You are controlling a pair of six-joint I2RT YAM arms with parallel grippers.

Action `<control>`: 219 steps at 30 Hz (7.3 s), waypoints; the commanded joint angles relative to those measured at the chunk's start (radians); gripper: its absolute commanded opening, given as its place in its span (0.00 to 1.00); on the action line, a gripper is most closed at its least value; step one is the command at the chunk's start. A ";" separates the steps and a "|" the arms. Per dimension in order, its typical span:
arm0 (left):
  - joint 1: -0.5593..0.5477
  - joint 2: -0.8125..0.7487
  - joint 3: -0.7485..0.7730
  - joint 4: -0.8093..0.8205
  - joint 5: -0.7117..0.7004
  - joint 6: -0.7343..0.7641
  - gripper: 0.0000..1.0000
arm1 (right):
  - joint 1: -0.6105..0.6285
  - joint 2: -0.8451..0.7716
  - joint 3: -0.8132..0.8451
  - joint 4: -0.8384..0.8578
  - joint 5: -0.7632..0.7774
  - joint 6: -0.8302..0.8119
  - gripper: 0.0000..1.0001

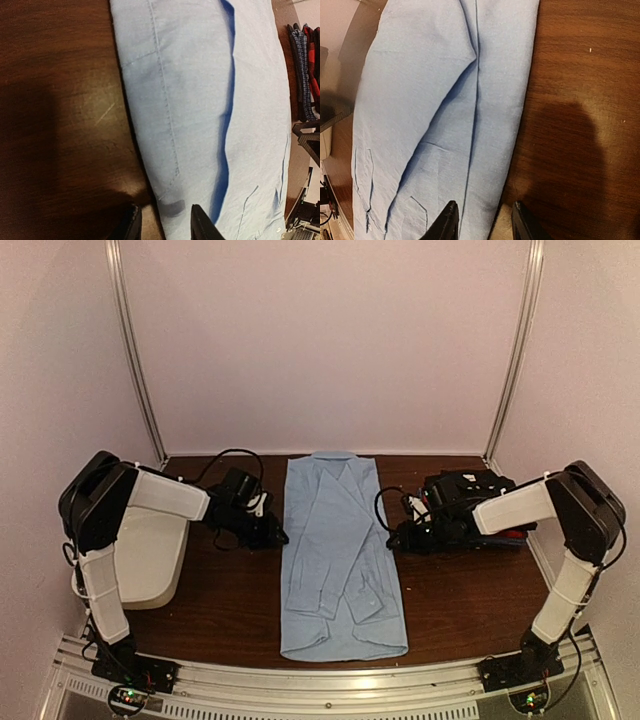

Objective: Fold and stack the long sleeve shirts
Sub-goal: Move the rectangle-folded shirt to the center of the board, then pick up the rectangle-folded shirt from the center of the board, then fold the rectangle-folded shirt at the center of the board, then smooth out the 2/3-rectangle-folded shirt at the center of the board.

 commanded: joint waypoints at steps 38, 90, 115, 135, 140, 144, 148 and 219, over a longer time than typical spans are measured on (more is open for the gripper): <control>0.057 0.064 0.215 -0.165 -0.074 0.084 0.31 | 0.014 0.073 0.148 -0.084 0.053 -0.015 0.38; -0.157 -0.243 -0.358 0.053 0.164 -0.203 0.31 | 0.229 -0.229 -0.402 0.204 -0.161 0.323 0.34; -0.190 -0.348 -0.491 0.167 0.234 -0.307 0.00 | 0.264 -0.346 -0.458 0.250 -0.147 0.375 0.00; -0.122 -0.425 -0.525 0.463 0.390 -0.575 0.00 | 0.244 -0.316 -0.277 0.325 -0.189 0.474 0.00; -0.047 -0.349 -0.515 0.628 0.406 -0.693 0.00 | 0.189 -0.223 -0.188 0.372 -0.168 0.471 0.00; -0.002 -0.248 -0.487 0.739 0.404 -0.752 0.00 | 0.127 -0.129 -0.127 0.427 -0.151 0.468 0.00; 0.036 -0.147 -0.443 0.834 0.391 -0.799 0.00 | 0.078 -0.029 -0.061 0.476 -0.136 0.484 0.00; 0.161 -0.334 -0.127 0.152 0.087 -0.145 0.60 | 0.113 -0.147 0.074 0.072 0.036 0.050 0.43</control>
